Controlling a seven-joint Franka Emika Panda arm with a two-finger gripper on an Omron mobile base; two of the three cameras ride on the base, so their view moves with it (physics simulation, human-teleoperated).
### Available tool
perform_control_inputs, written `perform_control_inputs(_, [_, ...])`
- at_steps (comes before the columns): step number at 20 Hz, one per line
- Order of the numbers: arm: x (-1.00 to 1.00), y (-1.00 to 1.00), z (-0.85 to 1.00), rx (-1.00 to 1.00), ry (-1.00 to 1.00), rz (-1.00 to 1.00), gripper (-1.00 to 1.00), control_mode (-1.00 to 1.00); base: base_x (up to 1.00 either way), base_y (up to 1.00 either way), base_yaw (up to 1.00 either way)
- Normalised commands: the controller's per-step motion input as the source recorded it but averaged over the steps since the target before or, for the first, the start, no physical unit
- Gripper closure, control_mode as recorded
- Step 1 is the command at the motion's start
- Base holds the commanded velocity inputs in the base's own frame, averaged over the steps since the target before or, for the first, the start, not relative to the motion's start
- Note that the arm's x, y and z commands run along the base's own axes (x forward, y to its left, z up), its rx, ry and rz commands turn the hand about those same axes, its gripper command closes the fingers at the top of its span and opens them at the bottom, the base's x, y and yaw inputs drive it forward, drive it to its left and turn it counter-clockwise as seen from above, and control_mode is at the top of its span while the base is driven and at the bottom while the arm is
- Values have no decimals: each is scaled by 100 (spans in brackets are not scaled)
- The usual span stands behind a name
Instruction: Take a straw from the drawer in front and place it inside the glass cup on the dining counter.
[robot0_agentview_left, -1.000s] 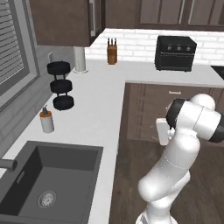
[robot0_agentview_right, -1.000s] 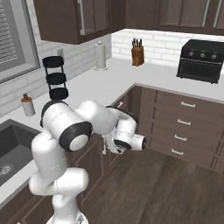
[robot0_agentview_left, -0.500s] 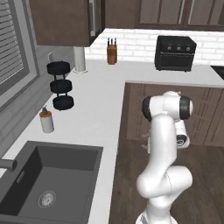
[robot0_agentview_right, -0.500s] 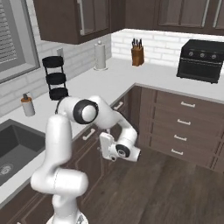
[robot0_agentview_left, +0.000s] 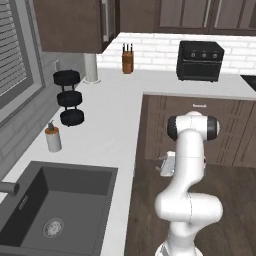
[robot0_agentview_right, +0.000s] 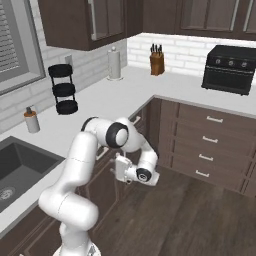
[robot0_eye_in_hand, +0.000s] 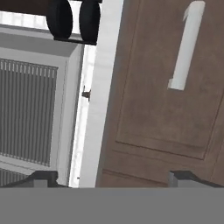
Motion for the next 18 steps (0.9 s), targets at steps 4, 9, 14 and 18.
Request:
perform_control_inputs(4, [9, 46, -17, 0, -13, 0, -100, -100, 0, 0, 0])
perform_control_inputs(9, [0, 45, -6, 0, -13, 0, -100, -100, 0, 0, 0])
perform_control_inputs(14, [7, 23, 0, 0, -8, -1, -100, -100, 0, 0, 0])
perform_control_inputs(18, [28, 4, 0, 0, 0, -2, -100, -100, 0, 0, 0])
